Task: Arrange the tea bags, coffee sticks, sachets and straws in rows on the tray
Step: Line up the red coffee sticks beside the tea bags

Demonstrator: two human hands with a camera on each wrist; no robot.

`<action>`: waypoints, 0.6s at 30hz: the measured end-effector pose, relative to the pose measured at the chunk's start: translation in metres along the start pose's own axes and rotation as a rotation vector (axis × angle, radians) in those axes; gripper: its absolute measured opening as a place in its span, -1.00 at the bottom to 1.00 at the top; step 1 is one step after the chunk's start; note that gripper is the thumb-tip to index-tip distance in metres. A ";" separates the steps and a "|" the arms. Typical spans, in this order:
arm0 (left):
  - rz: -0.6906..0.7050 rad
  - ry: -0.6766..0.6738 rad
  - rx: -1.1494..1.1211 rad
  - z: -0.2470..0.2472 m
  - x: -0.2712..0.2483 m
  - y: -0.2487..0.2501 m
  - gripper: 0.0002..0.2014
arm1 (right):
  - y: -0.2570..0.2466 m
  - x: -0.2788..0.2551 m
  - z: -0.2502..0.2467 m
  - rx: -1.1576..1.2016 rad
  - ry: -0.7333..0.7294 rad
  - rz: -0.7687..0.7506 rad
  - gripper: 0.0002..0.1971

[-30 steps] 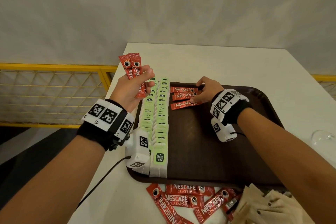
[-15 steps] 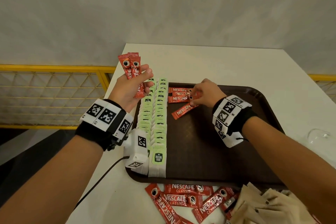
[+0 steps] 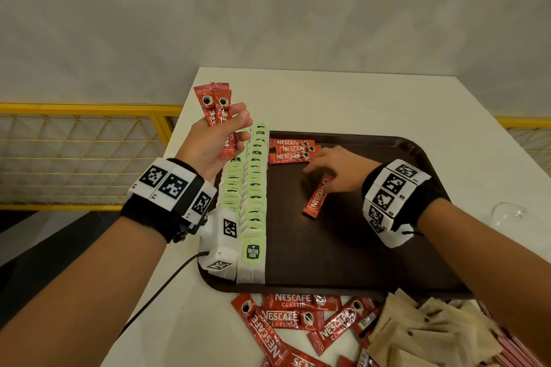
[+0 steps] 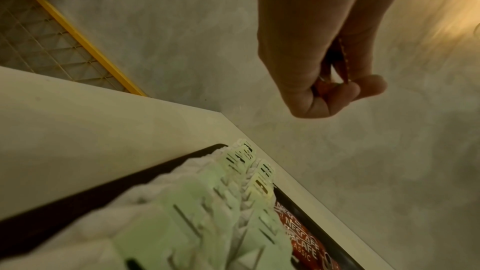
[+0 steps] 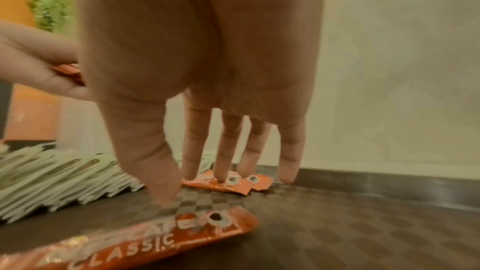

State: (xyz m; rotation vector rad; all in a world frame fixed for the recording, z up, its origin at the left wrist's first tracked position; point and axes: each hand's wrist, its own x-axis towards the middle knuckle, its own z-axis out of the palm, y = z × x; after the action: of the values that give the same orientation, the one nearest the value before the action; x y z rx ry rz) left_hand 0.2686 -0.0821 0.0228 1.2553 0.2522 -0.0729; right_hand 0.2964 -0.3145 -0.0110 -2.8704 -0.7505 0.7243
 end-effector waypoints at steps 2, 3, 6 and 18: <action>-0.002 -0.006 0.001 0.001 -0.001 0.000 -0.88 | -0.005 0.000 0.002 -0.109 -0.054 -0.090 -0.49; -0.001 -0.010 0.005 0.002 -0.001 0.000 -0.88 | -0.007 -0.001 0.002 -0.143 -0.083 -0.115 -0.50; 0.001 -0.017 0.004 0.000 -0.002 -0.001 -0.88 | -0.008 0.001 0.005 -0.175 -0.124 -0.081 -0.57; -0.017 0.005 -0.044 -0.014 -0.001 -0.003 -0.89 | -0.011 0.036 -0.021 0.133 0.149 0.064 -0.63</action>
State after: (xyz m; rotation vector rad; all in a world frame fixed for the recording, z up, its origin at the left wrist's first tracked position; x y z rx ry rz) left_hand 0.2653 -0.0703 0.0159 1.2100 0.2676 -0.0781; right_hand 0.3285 -0.2867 -0.0058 -2.7999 -0.5721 0.5372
